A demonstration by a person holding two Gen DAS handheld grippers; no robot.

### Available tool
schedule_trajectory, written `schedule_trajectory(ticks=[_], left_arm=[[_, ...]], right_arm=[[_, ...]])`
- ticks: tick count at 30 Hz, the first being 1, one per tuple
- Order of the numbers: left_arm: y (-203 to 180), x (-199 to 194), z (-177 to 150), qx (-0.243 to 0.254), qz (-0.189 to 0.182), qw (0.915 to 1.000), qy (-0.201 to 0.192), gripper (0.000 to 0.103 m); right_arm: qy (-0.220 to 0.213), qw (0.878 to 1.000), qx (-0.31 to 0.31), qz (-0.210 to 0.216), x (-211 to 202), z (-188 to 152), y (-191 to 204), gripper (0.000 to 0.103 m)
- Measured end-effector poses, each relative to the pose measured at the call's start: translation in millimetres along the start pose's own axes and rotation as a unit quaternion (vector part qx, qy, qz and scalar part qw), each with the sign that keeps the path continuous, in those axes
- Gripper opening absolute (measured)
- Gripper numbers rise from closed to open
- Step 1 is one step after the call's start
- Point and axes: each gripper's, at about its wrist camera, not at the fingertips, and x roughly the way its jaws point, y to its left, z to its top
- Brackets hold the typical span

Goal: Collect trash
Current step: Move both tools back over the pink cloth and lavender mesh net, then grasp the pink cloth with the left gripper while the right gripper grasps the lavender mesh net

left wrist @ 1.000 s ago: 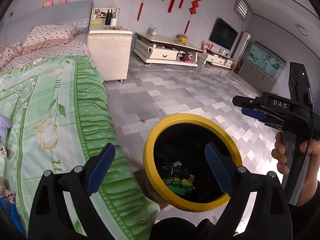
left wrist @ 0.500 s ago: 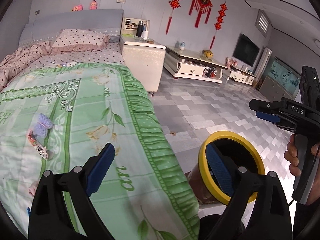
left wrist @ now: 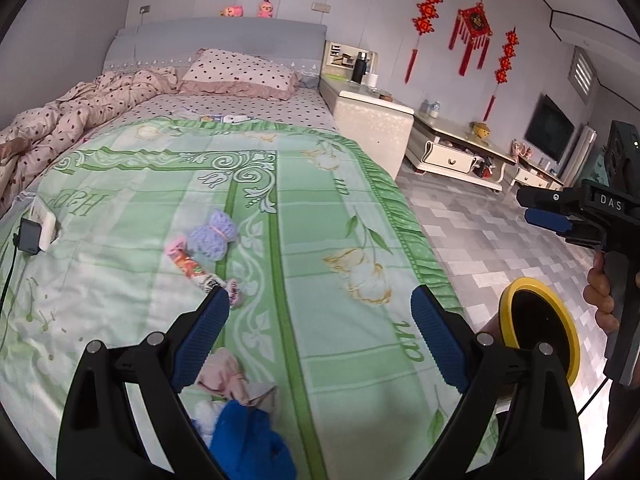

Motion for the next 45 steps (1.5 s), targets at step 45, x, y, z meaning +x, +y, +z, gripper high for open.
schedule_trajectory(ticks=[45], left_arm=[[110, 105, -79, -0.077, -0.057, 0.9848, 0.145, 0.051]], right_arm=[[0.221, 0.974, -0.024, 0.039, 363, -13, 152, 0.063]])
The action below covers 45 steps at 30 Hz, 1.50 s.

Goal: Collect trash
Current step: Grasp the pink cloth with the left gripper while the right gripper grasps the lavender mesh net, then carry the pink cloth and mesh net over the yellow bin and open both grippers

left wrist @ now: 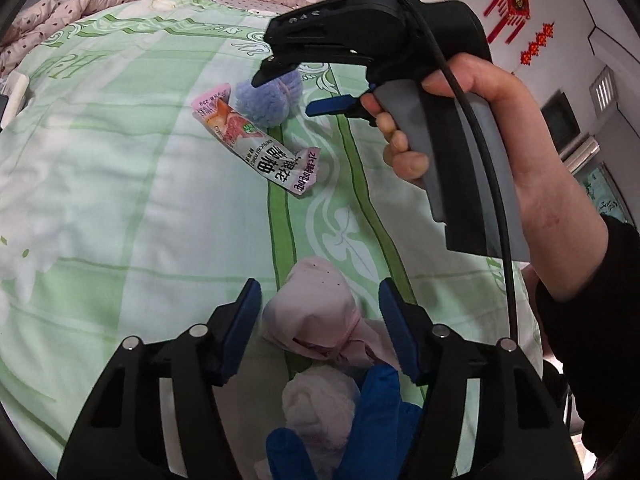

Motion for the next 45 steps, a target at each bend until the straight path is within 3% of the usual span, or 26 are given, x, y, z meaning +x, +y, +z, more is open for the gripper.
schedule_trajectory(ticks=[5, 13, 30, 45], left_arm=[[-13, 5, -1, 0.031, 0.012, 0.9994, 0.003, 0.038], [-20, 3, 0, 0.037, 0.021, 0.9991, 0.000, 0.029], [-23, -46, 7, 0.012, 0.011, 0.9989, -0.043, 0.027], [-60, -123, 15, 0.021, 0.042, 0.9921, -0.116, 0.027]], right_arm=[[0.005, 1.000, -0.020, 0.000, 10, 1, 6, 0.043], [0.005, 1.000, -0.027, 0.006, 12, -3, 7, 0.028], [-0.067, 0.996, -0.049, 0.033, -98, -20, 16, 0.027], [-0.137, 0.988, -0.060, 0.040, -221, -68, 7, 0.027]])
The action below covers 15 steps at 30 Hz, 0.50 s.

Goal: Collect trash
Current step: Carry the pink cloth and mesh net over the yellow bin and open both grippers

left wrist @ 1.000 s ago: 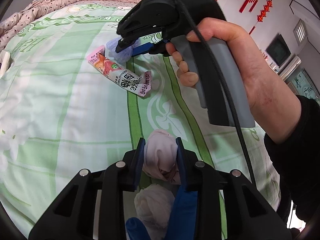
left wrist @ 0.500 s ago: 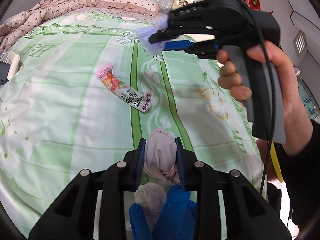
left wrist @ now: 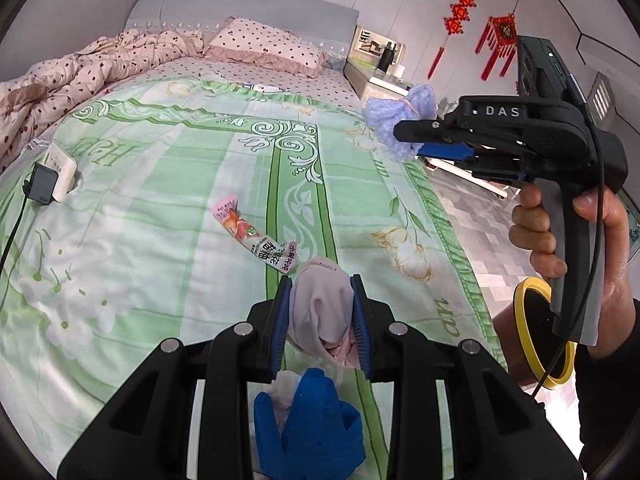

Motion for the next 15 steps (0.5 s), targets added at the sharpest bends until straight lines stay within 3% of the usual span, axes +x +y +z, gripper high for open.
schedule_trajectory(ticks=[15], left_arm=[[-84, -38, 25, 0.039, -0.012, 0.9985, -0.038, 0.027]], right_arm=[[-0.078, 0.997, 0.009, -0.023, -135, -22, -35, 0.027]])
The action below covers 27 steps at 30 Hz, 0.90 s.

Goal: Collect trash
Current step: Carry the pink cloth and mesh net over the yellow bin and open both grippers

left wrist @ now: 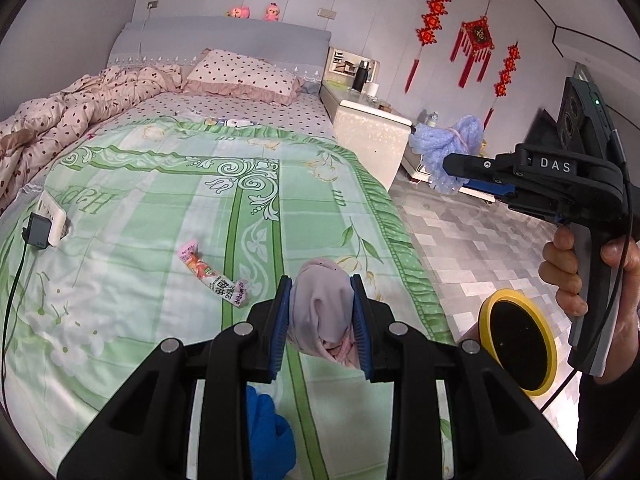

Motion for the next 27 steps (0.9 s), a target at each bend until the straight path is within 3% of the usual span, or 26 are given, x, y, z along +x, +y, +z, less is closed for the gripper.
schedule_trajectory(ticks=[16, 27], left_arm=[[-131, -4, 27, 0.057, -0.053, 0.9968, -0.017, 0.028], [-224, 19, 24, 0.100, -0.101, 0.9898, -0.001, 0.028]], right_arm=[[-0.085, 0.994, 0.045, -0.059, -150, -15, -92, 0.027], [-0.115, 0.984, 0.089, -0.107, -220, -44, -161, 0.027]])
